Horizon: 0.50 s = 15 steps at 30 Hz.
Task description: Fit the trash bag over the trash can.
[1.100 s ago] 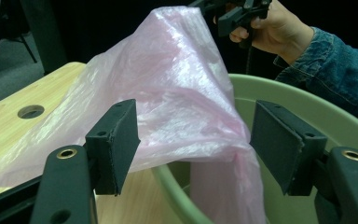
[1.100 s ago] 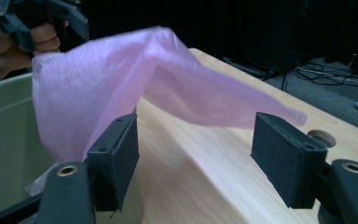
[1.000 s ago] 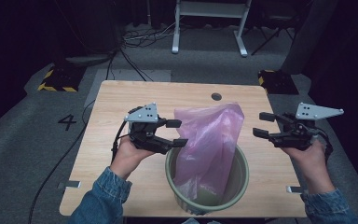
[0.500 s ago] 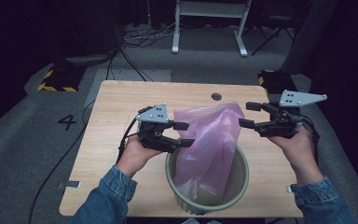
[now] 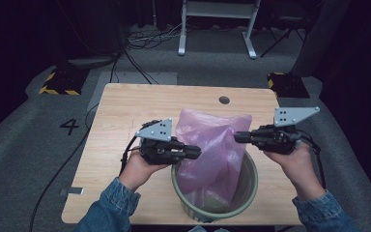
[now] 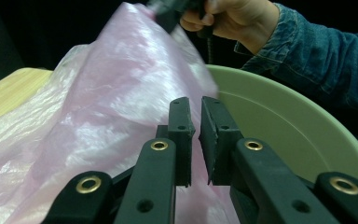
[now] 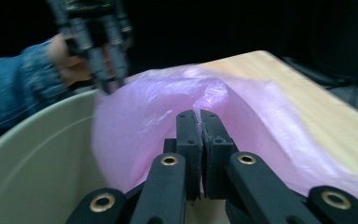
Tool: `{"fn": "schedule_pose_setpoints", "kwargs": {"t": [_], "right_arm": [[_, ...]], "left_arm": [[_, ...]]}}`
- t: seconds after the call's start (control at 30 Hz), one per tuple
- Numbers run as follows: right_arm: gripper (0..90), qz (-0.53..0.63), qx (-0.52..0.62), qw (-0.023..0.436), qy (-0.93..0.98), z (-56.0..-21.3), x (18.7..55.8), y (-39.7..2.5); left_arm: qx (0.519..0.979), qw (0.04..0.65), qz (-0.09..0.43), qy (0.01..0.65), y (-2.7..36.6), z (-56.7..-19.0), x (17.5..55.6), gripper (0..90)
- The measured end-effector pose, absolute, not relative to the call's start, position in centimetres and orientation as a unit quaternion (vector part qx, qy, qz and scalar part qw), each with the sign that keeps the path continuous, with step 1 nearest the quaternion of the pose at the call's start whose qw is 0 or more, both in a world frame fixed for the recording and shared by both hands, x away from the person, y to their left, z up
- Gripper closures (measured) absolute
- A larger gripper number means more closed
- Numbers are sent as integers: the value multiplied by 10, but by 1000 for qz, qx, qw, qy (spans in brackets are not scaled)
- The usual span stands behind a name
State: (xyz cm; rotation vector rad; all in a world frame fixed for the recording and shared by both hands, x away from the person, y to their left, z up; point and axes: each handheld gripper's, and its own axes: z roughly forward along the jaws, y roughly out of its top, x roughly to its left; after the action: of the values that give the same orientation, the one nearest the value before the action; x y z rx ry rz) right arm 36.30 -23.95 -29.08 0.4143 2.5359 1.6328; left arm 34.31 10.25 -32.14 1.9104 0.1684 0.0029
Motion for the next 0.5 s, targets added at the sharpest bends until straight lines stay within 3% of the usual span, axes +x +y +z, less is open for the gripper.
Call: {"fn": "schedule_pose_setpoints", "kwargs": {"t": [0.13, 0.5], "right_arm": [[874, 525, 113, 24, 843, -297, 344, -233], [859, 453, 122, -9, 883, -330, 313, -230]], "left_arm": [[817, 572, 12, 77, 102, -321, 339, 717], [828, 551, 33, 101, 99, -331, 339, 656]]}}
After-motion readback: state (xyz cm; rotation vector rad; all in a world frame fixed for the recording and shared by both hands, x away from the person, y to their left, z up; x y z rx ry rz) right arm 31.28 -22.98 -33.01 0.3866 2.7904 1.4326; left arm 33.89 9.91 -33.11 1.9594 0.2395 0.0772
